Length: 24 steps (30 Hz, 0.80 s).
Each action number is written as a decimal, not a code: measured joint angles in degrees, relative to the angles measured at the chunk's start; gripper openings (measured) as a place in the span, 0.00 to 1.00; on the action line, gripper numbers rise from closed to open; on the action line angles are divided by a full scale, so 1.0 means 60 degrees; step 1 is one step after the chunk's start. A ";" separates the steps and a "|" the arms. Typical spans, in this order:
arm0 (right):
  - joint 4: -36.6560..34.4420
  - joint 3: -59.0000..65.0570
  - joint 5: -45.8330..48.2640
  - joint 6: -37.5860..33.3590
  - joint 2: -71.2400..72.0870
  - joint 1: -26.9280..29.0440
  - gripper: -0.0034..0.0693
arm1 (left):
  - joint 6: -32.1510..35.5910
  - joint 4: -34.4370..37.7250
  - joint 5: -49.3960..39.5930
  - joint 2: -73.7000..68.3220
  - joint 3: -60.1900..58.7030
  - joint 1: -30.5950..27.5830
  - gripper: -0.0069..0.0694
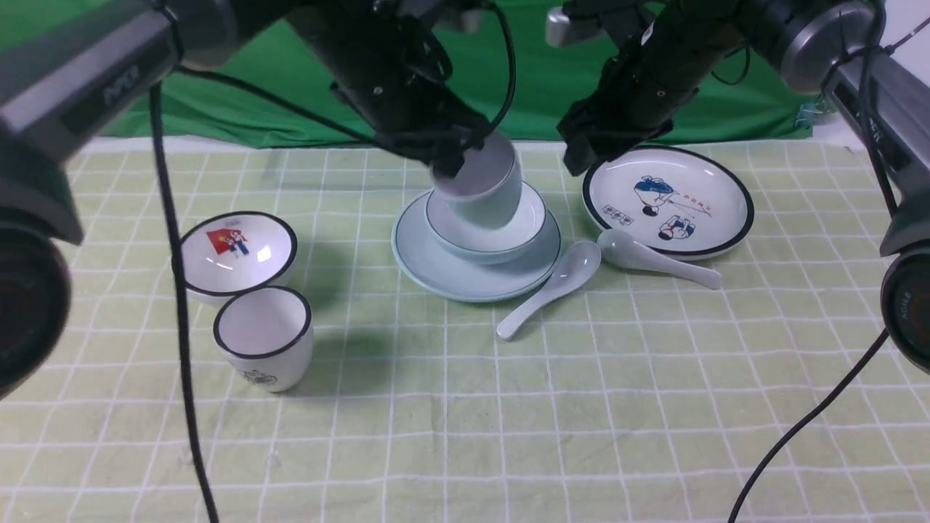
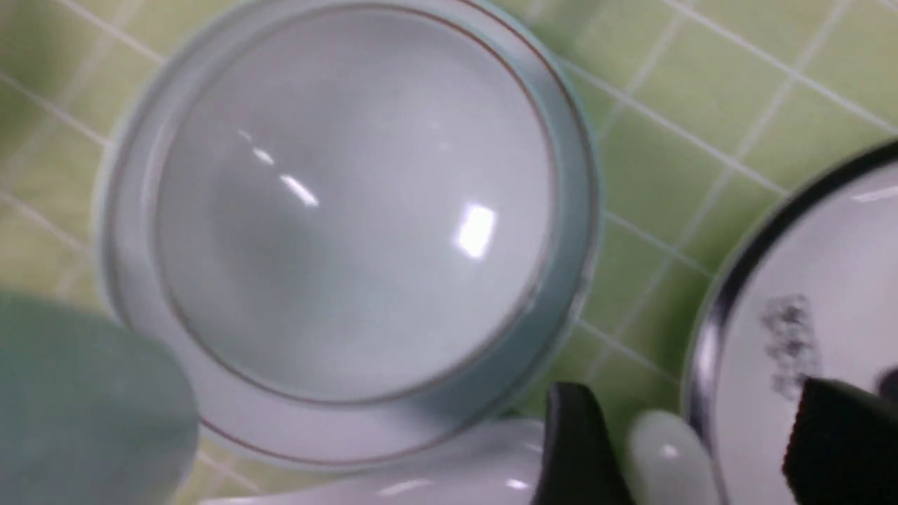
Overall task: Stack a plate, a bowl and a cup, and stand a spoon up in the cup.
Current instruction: Use the left arm to put the blue teacup into the blue rice bowl in the middle
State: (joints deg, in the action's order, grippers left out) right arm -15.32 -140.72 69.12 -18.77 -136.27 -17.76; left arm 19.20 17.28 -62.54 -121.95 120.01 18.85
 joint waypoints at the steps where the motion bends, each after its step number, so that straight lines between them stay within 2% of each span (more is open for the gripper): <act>1: 0.0405 0.0000 0.0046 0.0000 0.0000 0.0031 0.63 | -0.0125 0.0019 0.0252 -0.0354 0.0313 0.0000 0.08; 9: 0.0801 0.0000 0.0074 0.0187 0.0000 0.0051 0.63 | -0.1243 -0.0868 0.0482 -0.2232 0.1585 0.0000 0.08; 12: 0.0823 0.0000 0.0074 0.0187 0.0000 0.0051 0.63 | -0.1336 -0.0973 0.0296 -0.2399 0.1831 0.0000 0.08; 18: 0.0823 0.0000 0.0074 0.0205 0.0000 0.0054 0.63 | -0.1406 -0.1214 -0.1091 -0.2412 0.2529 0.0000 0.08; 24: 0.0823 0.0000 0.0074 0.0214 0.0000 0.0054 0.63 | -0.1413 -0.1016 -0.0527 -0.2428 0.2736 0.0000 0.08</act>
State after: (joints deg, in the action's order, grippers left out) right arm -10.39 -140.72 69.56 -17.49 -136.27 -17.44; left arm 10.72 11.19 -65.70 -136.52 136.43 18.85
